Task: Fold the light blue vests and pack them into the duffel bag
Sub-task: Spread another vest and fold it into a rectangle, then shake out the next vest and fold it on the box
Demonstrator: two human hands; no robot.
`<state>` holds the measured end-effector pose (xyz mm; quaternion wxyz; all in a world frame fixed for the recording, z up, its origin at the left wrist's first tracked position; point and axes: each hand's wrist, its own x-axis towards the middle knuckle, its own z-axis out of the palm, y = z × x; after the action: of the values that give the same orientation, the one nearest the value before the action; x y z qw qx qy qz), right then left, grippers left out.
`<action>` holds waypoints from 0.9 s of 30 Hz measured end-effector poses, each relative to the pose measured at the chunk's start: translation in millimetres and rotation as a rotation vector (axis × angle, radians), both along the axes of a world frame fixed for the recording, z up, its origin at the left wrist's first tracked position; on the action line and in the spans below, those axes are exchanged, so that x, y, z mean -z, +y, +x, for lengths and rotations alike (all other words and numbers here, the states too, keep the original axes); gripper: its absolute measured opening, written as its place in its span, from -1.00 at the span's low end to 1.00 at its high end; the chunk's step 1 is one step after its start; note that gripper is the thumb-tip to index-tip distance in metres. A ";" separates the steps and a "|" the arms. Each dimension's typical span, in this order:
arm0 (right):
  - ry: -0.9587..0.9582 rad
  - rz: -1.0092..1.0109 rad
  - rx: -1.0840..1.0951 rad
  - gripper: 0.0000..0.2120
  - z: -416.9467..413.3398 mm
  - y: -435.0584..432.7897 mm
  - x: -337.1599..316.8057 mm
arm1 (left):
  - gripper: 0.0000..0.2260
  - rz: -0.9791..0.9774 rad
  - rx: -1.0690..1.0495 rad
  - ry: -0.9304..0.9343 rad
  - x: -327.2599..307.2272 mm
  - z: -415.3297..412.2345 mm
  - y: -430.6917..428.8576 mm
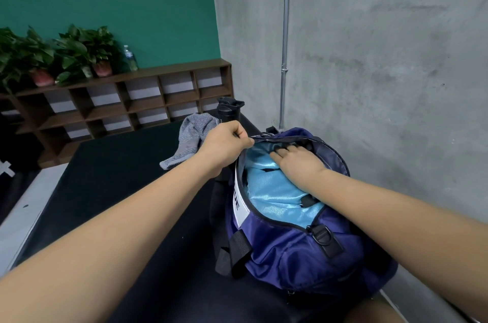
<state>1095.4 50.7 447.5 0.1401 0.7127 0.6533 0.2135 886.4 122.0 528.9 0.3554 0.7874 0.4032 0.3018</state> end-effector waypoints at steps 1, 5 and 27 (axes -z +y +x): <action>0.033 -0.035 0.009 -0.37 0.2 -2.2 -1.7 | -0.82 -0.008 -0.003 -0.002 1.1 -0.8 -0.1; 0.148 0.013 -0.042 -0.33 -18.9 -23.9 -25.0 | -0.87 -0.046 0.019 -0.001 3.7 -9.4 -7.3; 0.687 0.130 -0.536 -0.61 -328.5 -8.6 -20.3 | -0.94 -0.166 -0.459 0.019 63.7 -420.1 -39.1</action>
<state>767.0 42.1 467.8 -0.1906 0.5549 0.8090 0.0337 466.3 82.8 465.2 0.3371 0.6462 0.5983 0.3330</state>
